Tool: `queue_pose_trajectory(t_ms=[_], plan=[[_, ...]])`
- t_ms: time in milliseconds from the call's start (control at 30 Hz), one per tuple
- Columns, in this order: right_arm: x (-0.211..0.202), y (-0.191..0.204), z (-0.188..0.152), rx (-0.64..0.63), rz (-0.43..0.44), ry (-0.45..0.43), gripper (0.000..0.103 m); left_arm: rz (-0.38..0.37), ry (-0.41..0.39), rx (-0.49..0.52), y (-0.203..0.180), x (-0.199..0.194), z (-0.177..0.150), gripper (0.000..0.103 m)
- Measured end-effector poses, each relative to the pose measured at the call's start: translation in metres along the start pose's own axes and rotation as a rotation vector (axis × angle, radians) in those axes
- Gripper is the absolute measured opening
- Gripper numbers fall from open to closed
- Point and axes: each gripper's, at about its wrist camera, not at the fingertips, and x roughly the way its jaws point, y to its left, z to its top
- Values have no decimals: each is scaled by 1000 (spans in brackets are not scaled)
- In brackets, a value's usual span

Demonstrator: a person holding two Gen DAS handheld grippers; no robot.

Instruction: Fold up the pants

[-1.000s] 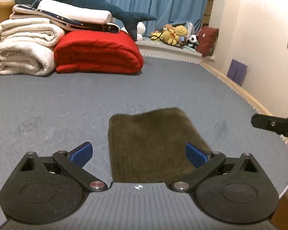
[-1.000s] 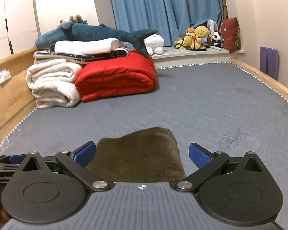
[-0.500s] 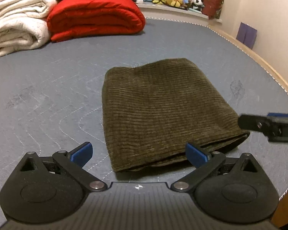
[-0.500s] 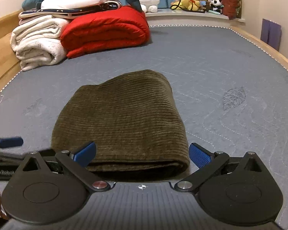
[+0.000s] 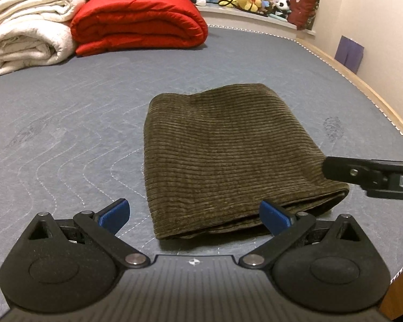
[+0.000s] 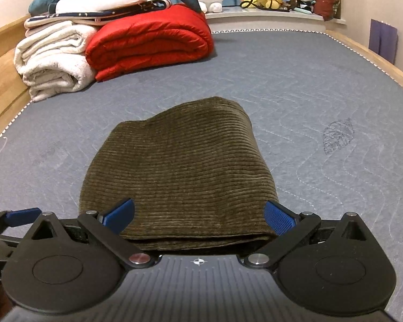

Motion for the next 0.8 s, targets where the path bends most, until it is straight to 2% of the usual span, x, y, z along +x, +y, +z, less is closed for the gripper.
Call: queue_pose_trajectory(t_ms=[200, 800], plan=[[-5, -4, -8, -4, -28, 2, 102, -7, -3, 0, -4, -3, -2, 103], [-8, -1, -10, -24, -29, 5, 102, -16, -7, 7, -7, -3, -2, 103]])
